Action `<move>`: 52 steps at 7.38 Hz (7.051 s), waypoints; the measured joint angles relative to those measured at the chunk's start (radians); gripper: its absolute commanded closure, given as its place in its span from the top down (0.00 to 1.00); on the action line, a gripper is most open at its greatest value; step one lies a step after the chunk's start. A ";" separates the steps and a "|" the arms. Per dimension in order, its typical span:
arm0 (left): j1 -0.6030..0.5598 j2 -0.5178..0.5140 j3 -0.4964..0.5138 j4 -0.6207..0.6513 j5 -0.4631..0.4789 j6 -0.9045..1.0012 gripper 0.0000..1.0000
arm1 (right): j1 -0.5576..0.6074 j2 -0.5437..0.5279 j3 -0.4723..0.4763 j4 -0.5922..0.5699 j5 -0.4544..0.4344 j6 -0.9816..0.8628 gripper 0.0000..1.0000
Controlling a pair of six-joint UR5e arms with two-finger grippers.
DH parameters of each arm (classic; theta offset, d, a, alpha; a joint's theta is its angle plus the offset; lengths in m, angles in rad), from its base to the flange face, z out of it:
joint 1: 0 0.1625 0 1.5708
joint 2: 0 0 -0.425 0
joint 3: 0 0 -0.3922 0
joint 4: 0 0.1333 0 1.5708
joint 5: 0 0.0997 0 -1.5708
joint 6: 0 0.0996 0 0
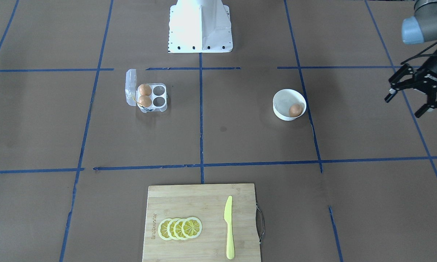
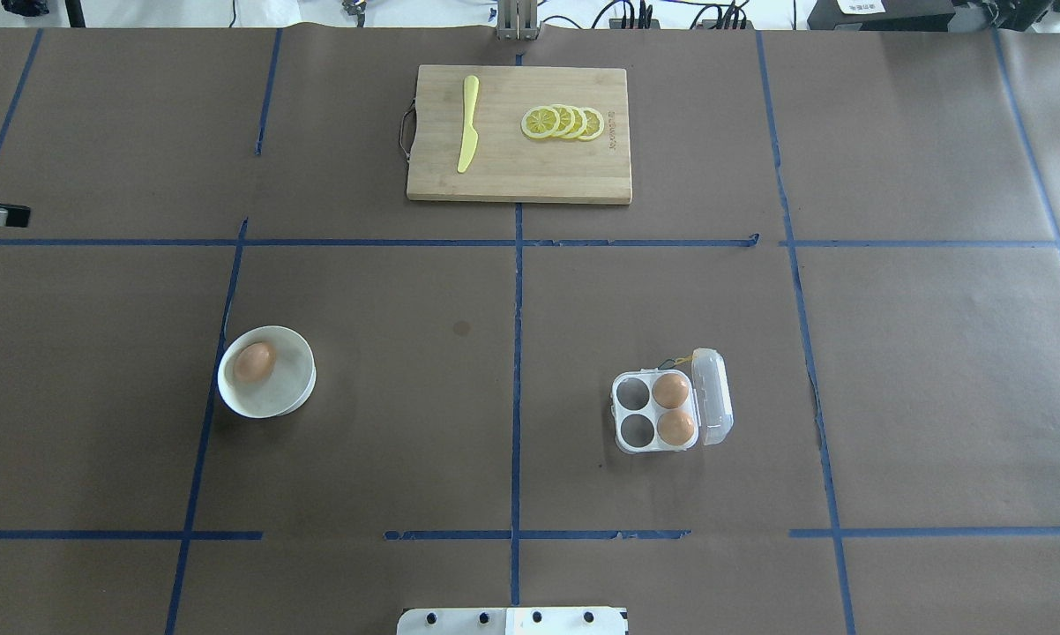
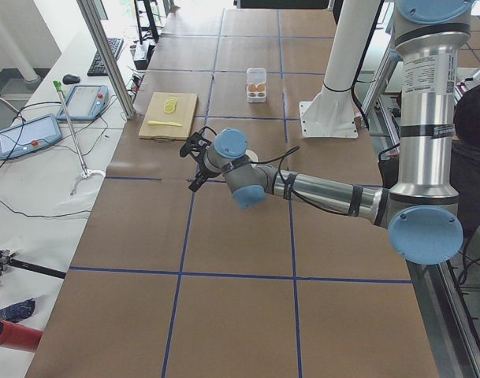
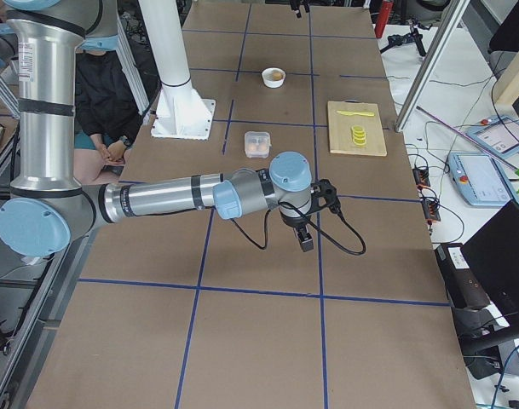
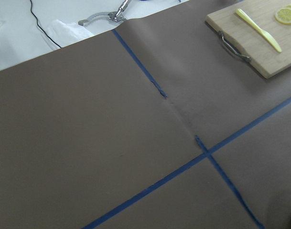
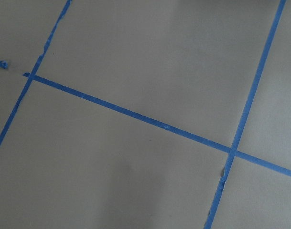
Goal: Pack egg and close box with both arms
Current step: 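Move the left gripper down over the brown egg in the white bowl, then close the left gripper around the brown egg inside the bowl, then lift the egg with the left gripper and carry it to the carton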
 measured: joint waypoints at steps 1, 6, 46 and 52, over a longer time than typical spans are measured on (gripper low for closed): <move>0.129 -0.005 -0.047 0.016 0.107 -0.165 0.78 | 0.000 -0.003 -0.001 0.000 0.000 0.000 1.00; 0.457 -0.115 -0.144 0.313 0.327 -0.395 0.77 | 0.000 -0.004 -0.010 0.000 -0.001 -0.001 1.00; 0.532 -0.173 -0.141 0.370 0.392 -0.170 0.00 | 0.001 -0.007 -0.014 0.000 0.000 -0.001 1.00; 0.537 -0.448 0.018 0.058 0.461 -0.040 0.00 | 0.001 -0.007 -0.014 0.000 0.000 -0.001 1.00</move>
